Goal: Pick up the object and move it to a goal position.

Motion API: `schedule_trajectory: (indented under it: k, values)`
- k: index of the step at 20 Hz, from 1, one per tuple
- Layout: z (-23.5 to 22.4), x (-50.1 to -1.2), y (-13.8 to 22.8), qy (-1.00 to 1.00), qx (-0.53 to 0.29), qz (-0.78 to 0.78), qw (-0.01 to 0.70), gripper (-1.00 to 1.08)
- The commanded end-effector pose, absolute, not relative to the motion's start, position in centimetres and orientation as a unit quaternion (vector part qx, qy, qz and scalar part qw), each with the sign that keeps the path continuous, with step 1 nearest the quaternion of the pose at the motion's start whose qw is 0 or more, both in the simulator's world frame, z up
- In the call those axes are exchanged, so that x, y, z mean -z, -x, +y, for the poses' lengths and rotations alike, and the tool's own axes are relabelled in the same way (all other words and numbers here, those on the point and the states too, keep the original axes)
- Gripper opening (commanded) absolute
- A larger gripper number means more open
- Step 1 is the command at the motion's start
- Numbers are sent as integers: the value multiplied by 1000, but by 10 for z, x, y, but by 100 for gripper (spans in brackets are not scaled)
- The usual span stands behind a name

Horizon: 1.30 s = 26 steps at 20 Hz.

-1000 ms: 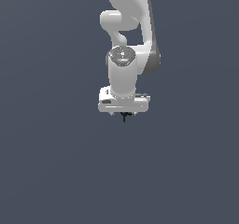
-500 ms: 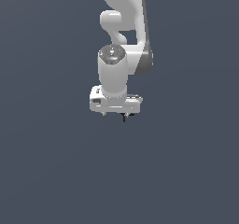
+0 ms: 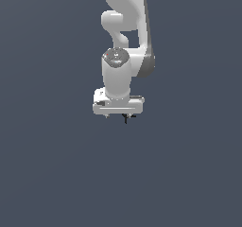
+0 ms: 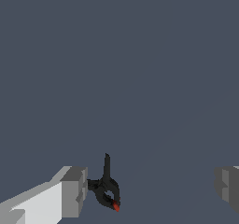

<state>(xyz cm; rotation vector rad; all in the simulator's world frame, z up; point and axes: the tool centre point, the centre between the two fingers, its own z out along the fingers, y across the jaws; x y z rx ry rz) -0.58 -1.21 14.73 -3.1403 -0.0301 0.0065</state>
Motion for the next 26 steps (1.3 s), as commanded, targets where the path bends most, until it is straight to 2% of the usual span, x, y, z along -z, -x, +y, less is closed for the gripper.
schedule_trajectory:
  k: [1, 16, 26]
  values:
    - [-9, -141, 11, 1000, -2, -31, 0, 100]
    - [20, -83, 71, 970, -1, -243, -2, 100]
    - [32, -65, 96, 947, 0, -320, 0, 100]
